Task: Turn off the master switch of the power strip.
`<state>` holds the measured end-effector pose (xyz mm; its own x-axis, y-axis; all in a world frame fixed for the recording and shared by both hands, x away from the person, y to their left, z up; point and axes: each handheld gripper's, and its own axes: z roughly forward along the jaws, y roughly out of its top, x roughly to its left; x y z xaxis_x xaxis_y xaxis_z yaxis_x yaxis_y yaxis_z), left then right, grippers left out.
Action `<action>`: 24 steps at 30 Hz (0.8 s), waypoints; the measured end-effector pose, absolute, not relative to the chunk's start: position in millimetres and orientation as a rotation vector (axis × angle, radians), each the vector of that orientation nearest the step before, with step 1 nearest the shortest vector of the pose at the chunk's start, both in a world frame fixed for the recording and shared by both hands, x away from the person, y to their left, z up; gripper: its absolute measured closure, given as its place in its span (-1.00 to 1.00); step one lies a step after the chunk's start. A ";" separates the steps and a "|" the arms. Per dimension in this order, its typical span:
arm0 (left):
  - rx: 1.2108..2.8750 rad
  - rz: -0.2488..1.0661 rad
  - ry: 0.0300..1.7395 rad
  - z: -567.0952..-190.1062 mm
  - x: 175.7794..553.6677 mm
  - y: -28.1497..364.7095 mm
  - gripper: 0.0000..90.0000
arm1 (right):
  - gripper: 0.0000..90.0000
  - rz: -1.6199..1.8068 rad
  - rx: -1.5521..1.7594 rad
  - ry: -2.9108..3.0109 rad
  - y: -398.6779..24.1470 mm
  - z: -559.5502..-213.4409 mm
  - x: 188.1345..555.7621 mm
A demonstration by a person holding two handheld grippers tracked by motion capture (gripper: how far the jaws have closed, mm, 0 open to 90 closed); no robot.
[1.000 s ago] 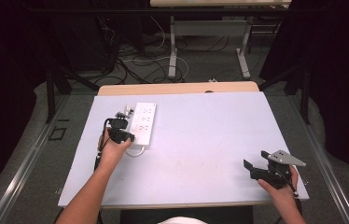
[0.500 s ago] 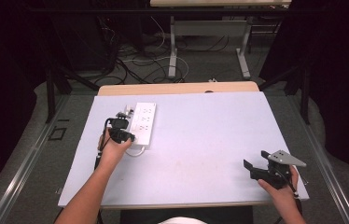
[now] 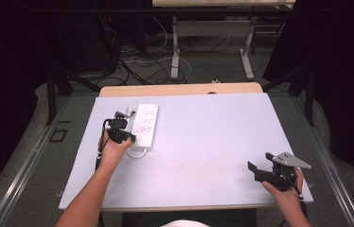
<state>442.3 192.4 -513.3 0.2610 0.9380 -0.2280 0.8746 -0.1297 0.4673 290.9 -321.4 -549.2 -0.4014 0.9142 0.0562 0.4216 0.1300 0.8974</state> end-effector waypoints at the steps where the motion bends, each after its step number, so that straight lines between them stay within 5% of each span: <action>1: 2.024 0.161 1.639 -513.1 442.5 192.6 1.00 | -0.62 1.233 1.282 1.898 -321.7 -549.0 290.8; 24: 2.009 0.209 1.611 -506.7 443.2 194.3 0.89 | -0.62 1.227 1.288 1.899 -322.0 -548.1 290.4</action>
